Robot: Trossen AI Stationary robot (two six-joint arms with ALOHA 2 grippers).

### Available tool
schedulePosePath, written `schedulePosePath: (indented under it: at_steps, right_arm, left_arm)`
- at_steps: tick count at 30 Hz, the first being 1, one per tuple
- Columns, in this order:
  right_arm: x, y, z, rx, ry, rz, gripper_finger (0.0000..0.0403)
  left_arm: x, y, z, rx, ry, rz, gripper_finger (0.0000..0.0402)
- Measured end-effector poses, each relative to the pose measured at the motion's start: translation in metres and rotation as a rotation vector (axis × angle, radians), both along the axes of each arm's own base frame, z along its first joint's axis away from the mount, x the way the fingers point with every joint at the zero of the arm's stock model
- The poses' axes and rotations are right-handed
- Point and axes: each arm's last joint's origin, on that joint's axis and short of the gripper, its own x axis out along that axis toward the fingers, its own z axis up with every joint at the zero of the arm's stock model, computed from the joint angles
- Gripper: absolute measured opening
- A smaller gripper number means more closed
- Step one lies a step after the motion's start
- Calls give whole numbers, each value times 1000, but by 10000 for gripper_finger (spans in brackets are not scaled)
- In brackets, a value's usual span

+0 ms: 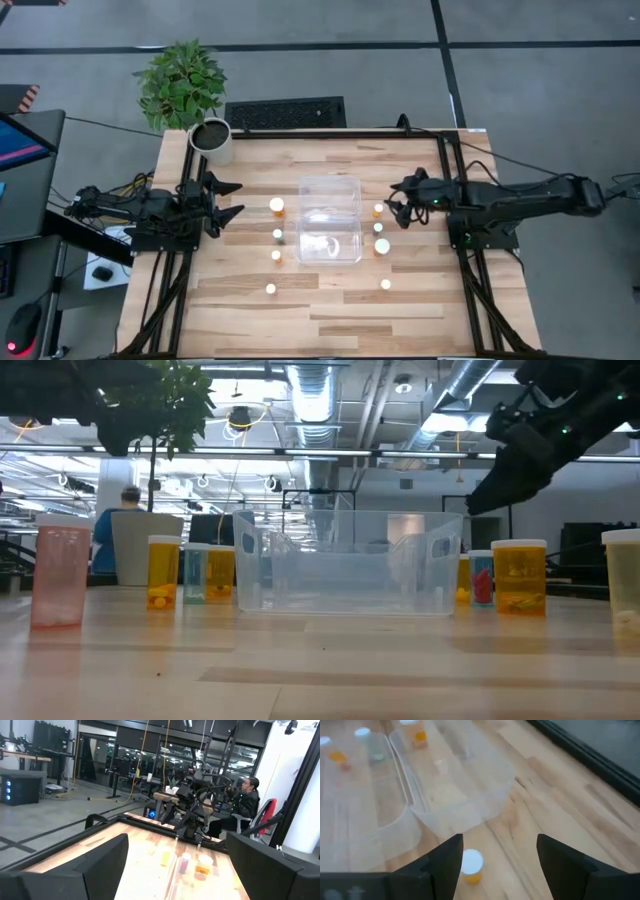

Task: Pick and place medicine bottles into bin by pill shape (circle, oval)
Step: Put the orange tablet bottle into the top transparent bin

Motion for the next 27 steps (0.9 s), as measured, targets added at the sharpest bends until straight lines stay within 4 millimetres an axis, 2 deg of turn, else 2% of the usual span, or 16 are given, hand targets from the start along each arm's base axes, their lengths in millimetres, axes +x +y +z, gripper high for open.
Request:
schedulePosePath:
  at_steps: [11, 27]
  right_arm:
    - [22, 0, -19, 47, 70, 53, 266]
    - [37, -2, -45, 65, 185, 54, 266]
  left_arm:
    - [0, 0, -1, 3, 12, -7, 330]
    - [0, 0, -4, 10, 45, -7, 330]
